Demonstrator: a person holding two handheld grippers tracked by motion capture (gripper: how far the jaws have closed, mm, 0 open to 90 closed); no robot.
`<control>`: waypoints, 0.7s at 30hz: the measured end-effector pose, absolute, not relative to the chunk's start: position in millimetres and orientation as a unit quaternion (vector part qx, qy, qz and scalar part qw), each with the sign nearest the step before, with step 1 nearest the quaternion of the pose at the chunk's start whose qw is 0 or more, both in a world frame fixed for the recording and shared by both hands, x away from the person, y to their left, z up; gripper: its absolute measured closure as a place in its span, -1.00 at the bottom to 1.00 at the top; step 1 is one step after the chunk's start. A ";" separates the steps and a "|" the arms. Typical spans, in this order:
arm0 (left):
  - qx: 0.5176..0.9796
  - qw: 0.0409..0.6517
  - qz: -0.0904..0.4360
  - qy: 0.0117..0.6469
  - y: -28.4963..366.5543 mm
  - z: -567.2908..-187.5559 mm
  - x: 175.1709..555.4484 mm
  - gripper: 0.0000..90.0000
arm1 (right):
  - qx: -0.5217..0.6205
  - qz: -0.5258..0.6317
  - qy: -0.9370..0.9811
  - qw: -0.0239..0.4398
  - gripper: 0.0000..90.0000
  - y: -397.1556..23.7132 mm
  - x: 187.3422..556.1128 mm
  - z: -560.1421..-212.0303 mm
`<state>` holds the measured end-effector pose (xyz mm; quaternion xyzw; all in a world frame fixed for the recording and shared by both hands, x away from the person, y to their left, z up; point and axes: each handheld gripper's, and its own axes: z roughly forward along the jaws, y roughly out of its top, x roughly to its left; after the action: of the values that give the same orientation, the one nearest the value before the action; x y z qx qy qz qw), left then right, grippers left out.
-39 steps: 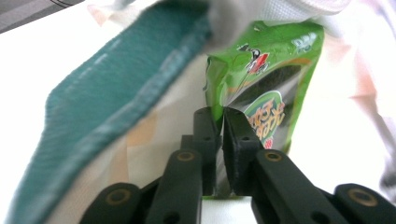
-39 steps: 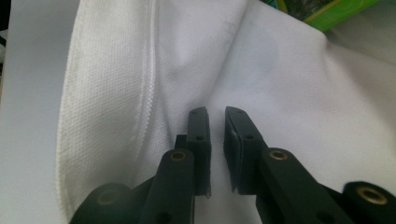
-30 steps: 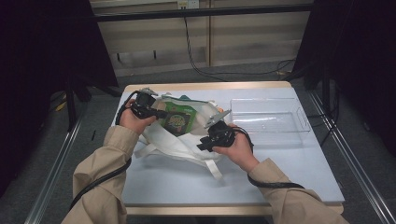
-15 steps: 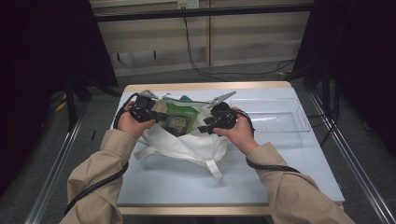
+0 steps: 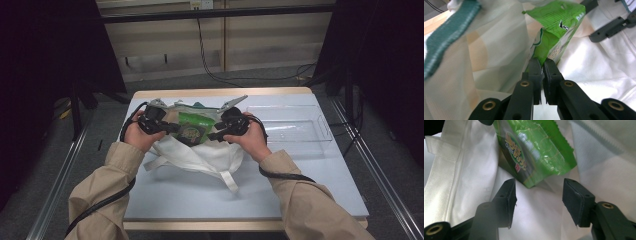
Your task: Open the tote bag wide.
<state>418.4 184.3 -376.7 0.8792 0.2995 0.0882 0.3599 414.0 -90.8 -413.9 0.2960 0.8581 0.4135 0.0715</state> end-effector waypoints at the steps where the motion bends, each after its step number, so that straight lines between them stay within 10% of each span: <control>1: 0.880 0.358 0.091 0.299 184.0 -376.3 417.6 0.91 | 0.294 0.419 0.856 0.073 0.02 -90.7 414.6 -413.0; 21: 0.882 0.368 0.080 0.284 180.9 -373.7 414.3 0.88 | 0.243 0.412 0.874 0.091 0.22 -87.1 407.2 -406.6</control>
<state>414.3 180.9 -373.7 0.8819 0.2840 0.0801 0.3676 407.2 -87.1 -406.6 0.2430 0.8735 0.4119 0.0907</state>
